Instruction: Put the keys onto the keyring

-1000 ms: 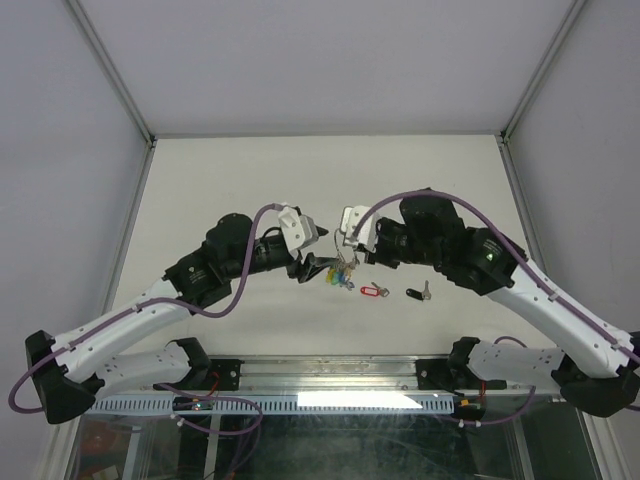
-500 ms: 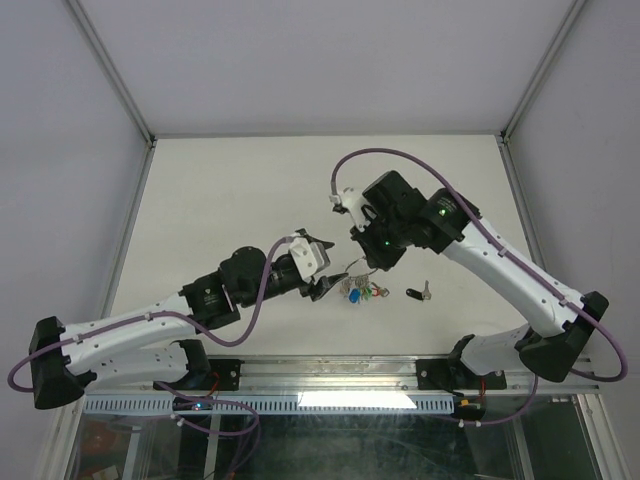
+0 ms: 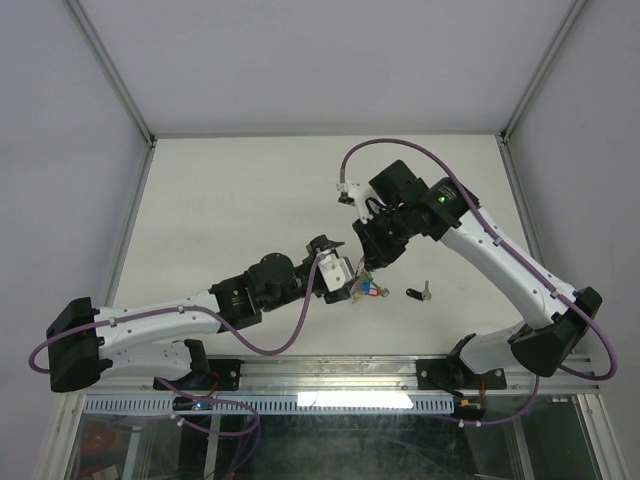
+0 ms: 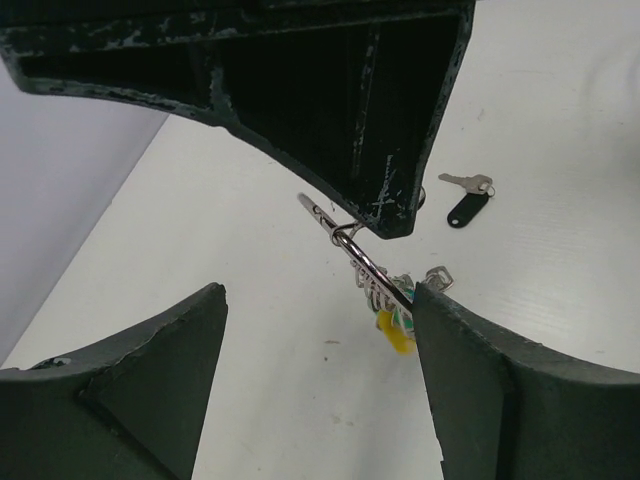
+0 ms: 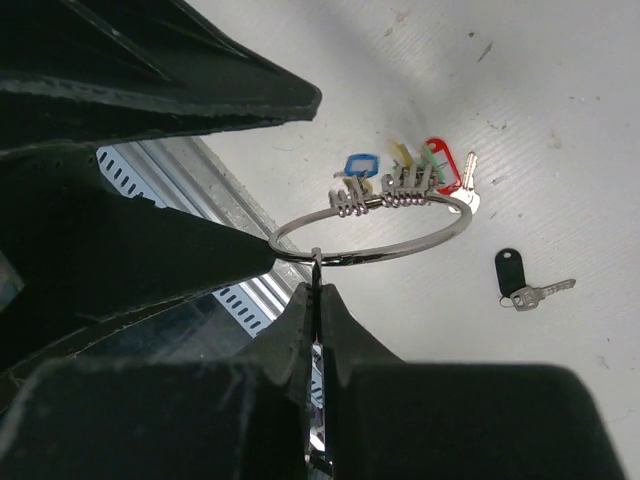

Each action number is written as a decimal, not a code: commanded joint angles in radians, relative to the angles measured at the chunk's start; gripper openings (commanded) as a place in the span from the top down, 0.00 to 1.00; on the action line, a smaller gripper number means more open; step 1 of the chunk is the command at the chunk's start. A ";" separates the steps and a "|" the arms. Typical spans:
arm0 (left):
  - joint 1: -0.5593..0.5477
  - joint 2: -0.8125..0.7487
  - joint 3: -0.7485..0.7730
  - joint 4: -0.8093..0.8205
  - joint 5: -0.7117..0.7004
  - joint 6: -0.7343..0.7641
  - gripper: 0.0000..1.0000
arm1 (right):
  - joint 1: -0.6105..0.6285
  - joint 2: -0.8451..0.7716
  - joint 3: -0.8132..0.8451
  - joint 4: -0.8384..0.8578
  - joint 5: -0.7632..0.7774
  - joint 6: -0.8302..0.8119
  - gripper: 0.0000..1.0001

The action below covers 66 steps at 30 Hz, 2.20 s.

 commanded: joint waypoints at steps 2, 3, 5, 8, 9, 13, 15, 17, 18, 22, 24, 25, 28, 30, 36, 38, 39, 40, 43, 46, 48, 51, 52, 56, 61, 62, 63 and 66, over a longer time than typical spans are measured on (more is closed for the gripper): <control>-0.009 0.052 0.054 0.085 0.016 0.089 0.27 | 0.004 -0.014 0.053 -0.015 -0.110 -0.011 1.00; -0.010 0.063 0.058 0.083 0.014 0.096 0.28 | 0.003 -0.015 0.056 -0.018 -0.115 -0.013 1.00; -0.012 0.076 0.068 0.081 0.014 0.101 0.29 | 0.003 -0.018 0.054 -0.023 -0.121 -0.014 1.00; -0.015 0.083 0.084 0.081 0.028 0.095 0.29 | 0.003 -0.017 0.050 -0.024 -0.117 -0.013 1.00; -0.014 0.085 0.088 0.081 0.031 0.095 0.30 | 0.003 -0.017 0.049 -0.025 -0.120 -0.014 1.00; -0.017 0.096 0.100 0.074 0.015 0.116 0.37 | 0.003 -0.017 0.043 -0.026 -0.130 -0.014 1.00; -0.020 0.100 0.104 0.068 0.004 0.127 0.41 | 0.003 -0.018 0.041 -0.030 -0.137 -0.015 1.00; -0.023 0.102 0.108 0.065 0.004 0.136 0.45 | 0.003 -0.016 0.041 -0.031 -0.146 -0.017 1.00; -0.026 0.103 0.110 0.064 0.009 0.142 0.47 | 0.003 -0.015 0.042 -0.031 -0.149 -0.017 1.00; -0.049 0.112 0.119 0.048 0.024 0.168 0.55 | 0.003 -0.014 0.041 -0.028 -0.150 -0.018 1.00; -0.063 0.112 0.123 0.038 0.024 0.181 0.59 | 0.004 -0.015 0.035 -0.024 -0.150 -0.018 1.00; -0.070 0.111 0.123 0.035 0.024 0.187 0.62 | 0.003 -0.015 0.031 -0.021 -0.150 -0.019 1.00; -0.086 0.109 0.132 0.020 0.020 0.188 0.80 | 0.003 -0.018 0.020 -0.008 -0.149 -0.019 1.00; -0.095 0.109 0.145 0.004 0.015 0.185 0.96 | 0.004 -0.024 0.017 0.001 -0.140 -0.017 1.00; -0.098 0.105 0.161 -0.030 -0.036 0.141 1.00 | 0.003 -0.094 -0.006 0.097 -0.068 0.003 0.83; -0.098 0.099 0.161 -0.034 -0.062 0.125 1.00 | -0.017 -0.128 -0.023 0.151 -0.046 0.013 0.73; -0.099 0.095 0.158 -0.034 -0.076 0.117 1.00 | -0.019 -0.150 -0.035 0.183 -0.029 0.019 0.69; -0.097 0.089 0.153 -0.033 -0.087 0.109 1.00 | -0.020 -0.172 -0.050 0.219 -0.007 0.026 0.63; -0.098 0.071 0.143 -0.033 -0.127 0.077 1.00 | -0.019 -0.266 -0.124 0.353 0.062 0.043 0.57; -0.097 0.047 0.129 -0.018 -0.165 0.028 1.00 | -0.020 -0.415 -0.275 0.560 0.144 0.076 0.56; -0.097 0.035 0.123 -0.005 -0.198 -0.010 1.00 | -0.020 -0.511 -0.393 0.726 0.185 0.122 0.56; -0.097 0.026 0.119 0.011 -0.239 -0.073 1.00 | -0.019 -0.621 -0.539 0.954 0.182 0.188 0.56; -0.097 0.023 0.115 0.016 -0.248 -0.088 1.00 | -0.019 -0.646 -0.572 1.005 0.176 0.208 0.56; -0.097 0.015 0.106 0.039 -0.274 -0.144 1.00 | -0.020 -0.685 -0.653 1.135 0.143 0.287 0.56; -0.097 -0.002 0.103 0.062 -0.321 -0.190 1.00 | -0.020 -0.654 -0.663 1.152 0.060 0.335 0.56; -0.097 -0.006 0.103 0.065 -0.330 -0.199 1.00 | -0.020 -0.649 -0.665 1.150 0.047 0.338 0.56; -0.097 -0.009 0.104 0.068 -0.342 -0.208 1.00 | -0.019 -0.646 -0.666 1.151 0.035 0.340 0.56; -0.097 -0.021 0.101 0.079 -0.364 -0.233 1.00 | -0.019 -0.643 -0.669 1.149 0.019 0.343 0.56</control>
